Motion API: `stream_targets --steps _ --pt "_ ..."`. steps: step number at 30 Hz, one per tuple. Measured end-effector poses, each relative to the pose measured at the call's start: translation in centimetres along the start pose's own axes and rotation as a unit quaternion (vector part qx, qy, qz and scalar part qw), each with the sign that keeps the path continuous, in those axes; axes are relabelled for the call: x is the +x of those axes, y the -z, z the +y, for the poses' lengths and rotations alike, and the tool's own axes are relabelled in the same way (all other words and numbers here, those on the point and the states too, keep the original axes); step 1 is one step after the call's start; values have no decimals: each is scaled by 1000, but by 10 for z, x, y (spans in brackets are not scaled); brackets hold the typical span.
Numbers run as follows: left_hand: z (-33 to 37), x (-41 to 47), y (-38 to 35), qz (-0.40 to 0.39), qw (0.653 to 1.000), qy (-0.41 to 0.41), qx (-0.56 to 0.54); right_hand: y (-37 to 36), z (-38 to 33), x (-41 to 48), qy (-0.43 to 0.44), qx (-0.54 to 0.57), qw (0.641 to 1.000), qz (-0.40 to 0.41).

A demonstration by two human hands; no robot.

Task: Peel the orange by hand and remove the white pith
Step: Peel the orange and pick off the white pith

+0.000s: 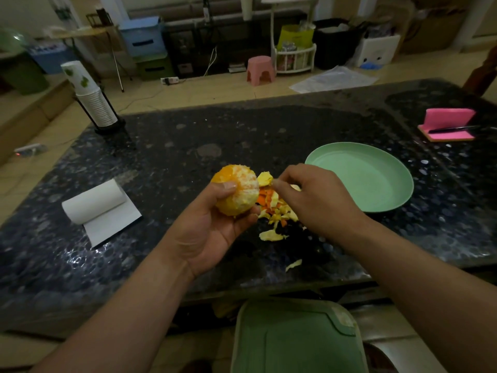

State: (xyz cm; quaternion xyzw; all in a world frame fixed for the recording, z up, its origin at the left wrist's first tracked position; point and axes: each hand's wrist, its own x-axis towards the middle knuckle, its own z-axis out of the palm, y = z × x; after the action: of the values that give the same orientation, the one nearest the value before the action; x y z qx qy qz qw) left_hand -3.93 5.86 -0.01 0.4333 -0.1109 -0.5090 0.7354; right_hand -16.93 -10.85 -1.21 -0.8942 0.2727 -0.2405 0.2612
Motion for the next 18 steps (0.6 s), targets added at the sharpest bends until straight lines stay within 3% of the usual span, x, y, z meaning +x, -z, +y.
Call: stream_targets --steps 8,18 --pt "-2 2 -2 22 996 -46 70 18 -36 -19 90 136 987 10" --pt "-4 3 -7 47 987 -67 141 19 -34 -19 182 -11 983 28"
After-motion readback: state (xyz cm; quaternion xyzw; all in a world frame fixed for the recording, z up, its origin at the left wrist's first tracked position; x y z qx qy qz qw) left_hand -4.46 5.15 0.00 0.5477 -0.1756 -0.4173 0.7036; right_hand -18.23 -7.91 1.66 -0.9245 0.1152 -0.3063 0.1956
